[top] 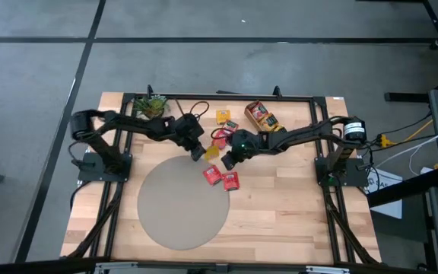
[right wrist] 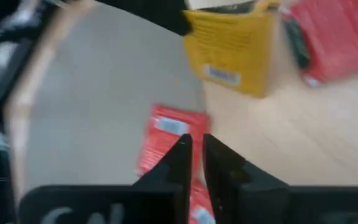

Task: Pick & Place Tea
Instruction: Put the orange tea bag into the middle section of the wooden organizer

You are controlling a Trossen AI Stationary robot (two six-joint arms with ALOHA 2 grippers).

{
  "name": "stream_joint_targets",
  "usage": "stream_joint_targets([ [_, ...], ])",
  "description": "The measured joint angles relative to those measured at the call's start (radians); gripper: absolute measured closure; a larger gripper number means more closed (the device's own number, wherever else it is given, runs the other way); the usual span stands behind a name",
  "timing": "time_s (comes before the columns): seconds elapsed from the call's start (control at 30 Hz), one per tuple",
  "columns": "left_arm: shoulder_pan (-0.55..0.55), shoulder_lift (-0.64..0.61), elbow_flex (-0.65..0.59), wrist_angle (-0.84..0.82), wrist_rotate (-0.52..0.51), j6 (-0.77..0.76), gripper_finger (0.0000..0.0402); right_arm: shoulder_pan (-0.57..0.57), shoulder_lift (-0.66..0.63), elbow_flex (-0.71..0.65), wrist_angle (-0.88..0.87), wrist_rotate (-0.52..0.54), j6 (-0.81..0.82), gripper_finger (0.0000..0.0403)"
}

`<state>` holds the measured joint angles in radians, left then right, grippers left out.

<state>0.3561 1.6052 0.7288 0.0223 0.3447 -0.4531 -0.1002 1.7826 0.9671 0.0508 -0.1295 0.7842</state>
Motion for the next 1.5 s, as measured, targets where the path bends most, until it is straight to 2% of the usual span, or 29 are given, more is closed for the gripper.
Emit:
stream_joint_targets([
  [0.17, -0.049, -0.147, 0.000, -0.075, -0.084, 0.066, 0.0399, 0.000, -0.010, 0.001, 0.099, -0.007, 0.016, 0.0315],
  [0.27, -0.079, -0.216, 0.001, -0.133, -0.114, 0.104, 0.0399, -0.002, -0.010, 0.002, 0.138, -0.005, -0.029, 0.0282],
  [0.4, -0.103, -0.263, 0.001, -0.209, -0.111, 0.103, 0.0399, -0.001, -0.010, 0.002, 0.146, 0.024, -0.086, 0.0254],
  [0.57, -0.122, -0.285, 0.001, -0.193, -0.109, 0.084, 0.0399, -0.002, -0.010, 0.002, 0.179, 0.040, -0.131, 0.0245],
  [0.83, -0.119, -0.285, 0.001, -0.109, -0.072, 0.063, 0.0400, -0.002, -0.010, 0.002, 0.227, 0.010, -0.163, 0.0244],
  [0.9, -0.118, -0.285, 0.001, -0.109, -0.073, 0.056, 0.0399, -0.002, -0.011, 0.002, 0.253, -0.013, -0.171, 0.0249],
  [1.0, -0.118, -0.285, 0.001, -0.109, -0.073, 0.055, 0.0399, -0.002, -0.012, 0.002, 0.267, -0.025, -0.173, 0.0279],
  [1.2, -0.118, -0.285, 0.001, -0.108, -0.072, 0.057, 0.0397, -0.002, -0.012, 0.003, 0.272, -0.061, -0.189, 0.0388],
  [1.4, -0.118, -0.285, 0.001, -0.108, -0.051, 0.094, 0.0394, -0.002, -0.012, 0.004, 0.265, -0.079, -0.213, 0.0396],
  [1.5, -0.118, -0.288, 0.001, -0.110, -0.007, 0.154, 0.0381, -0.002, -0.012, 0.004, 0.240, -0.105, -0.268, 0.0397],
])
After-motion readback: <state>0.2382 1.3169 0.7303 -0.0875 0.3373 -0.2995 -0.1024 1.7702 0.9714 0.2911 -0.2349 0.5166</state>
